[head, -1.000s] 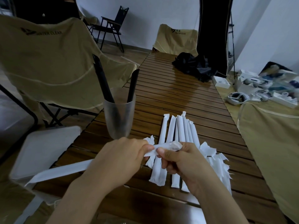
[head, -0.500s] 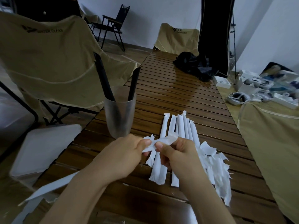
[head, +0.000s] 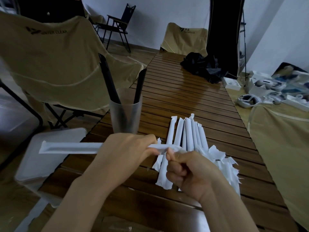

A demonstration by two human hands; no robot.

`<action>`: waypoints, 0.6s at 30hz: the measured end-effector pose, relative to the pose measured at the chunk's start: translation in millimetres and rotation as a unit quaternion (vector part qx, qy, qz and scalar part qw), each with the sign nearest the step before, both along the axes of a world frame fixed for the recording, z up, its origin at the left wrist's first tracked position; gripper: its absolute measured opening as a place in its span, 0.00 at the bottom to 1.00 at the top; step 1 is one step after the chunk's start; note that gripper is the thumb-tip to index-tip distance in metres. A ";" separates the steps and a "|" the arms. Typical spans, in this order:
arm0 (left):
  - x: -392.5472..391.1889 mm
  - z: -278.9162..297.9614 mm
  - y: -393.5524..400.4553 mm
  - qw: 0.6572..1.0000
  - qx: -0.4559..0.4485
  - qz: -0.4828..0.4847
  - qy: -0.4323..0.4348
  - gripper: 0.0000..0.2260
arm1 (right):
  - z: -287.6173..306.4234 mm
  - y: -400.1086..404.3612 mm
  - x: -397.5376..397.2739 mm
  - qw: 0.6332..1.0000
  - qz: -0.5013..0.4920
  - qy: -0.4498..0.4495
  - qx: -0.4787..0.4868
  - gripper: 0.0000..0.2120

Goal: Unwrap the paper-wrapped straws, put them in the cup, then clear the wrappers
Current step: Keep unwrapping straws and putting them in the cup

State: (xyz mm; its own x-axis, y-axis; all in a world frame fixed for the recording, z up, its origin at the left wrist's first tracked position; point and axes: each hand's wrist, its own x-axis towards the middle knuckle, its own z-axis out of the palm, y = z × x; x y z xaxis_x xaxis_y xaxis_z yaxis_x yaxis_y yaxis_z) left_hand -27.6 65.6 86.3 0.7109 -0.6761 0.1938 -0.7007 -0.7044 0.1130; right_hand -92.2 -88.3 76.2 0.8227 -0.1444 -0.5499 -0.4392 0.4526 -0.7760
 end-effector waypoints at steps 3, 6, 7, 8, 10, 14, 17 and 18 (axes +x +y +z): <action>6.3 -3.5 4.0 0.998 0.007 -0.028 0.053 0.15 | -0.1 -2.7 -2.0 0.999 0.042 -0.018 -0.010 0.09; 6.6 0.2 5.4 0.996 -0.021 -0.049 0.076 0.11 | 1.8 -5.9 -4.4 0.996 0.089 -0.009 0.012 0.07; 6.2 0.9 7.7 0.995 -0.017 -0.055 0.078 0.11 | 1.9 -7.5 -4.9 0.995 0.100 -0.005 0.017 0.07; 7.3 -2.0 9.7 0.994 -0.019 -0.058 0.089 0.10 | 2.0 -9.1 -5.2 0.994 0.111 -0.002 0.019 0.08; 10.5 -5.1 11.8 0.993 -0.036 -0.055 0.093 0.08 | 2.7 -11.4 -5.8 0.991 0.135 0.007 0.020 0.08; 13.6 -5.9 14.4 0.990 -0.072 -0.061 0.103 0.06 | 3.2 -19.4 -6.7 0.987 0.150 0.010 0.046 0.08; 21.1 -8.3 27.9 0.993 -0.074 -0.036 0.086 0.06 | 1.7 -33.3 -6.4 0.994 0.084 0.007 0.074 0.08; 23.4 -8.8 34.6 0.993 -0.074 -0.017 0.089 0.05 | 1.7 -37.9 -6.7 0.996 0.062 0.002 0.058 0.09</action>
State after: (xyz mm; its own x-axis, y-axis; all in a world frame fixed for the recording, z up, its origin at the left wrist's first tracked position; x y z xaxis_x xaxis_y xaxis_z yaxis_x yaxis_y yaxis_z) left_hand -4.1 100.2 77.5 0.7200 -0.6738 0.1662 -0.6836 -0.6473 0.3372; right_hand -98.9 -126.2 77.9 0.8277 0.0234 -0.5607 -0.5011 0.4803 -0.7199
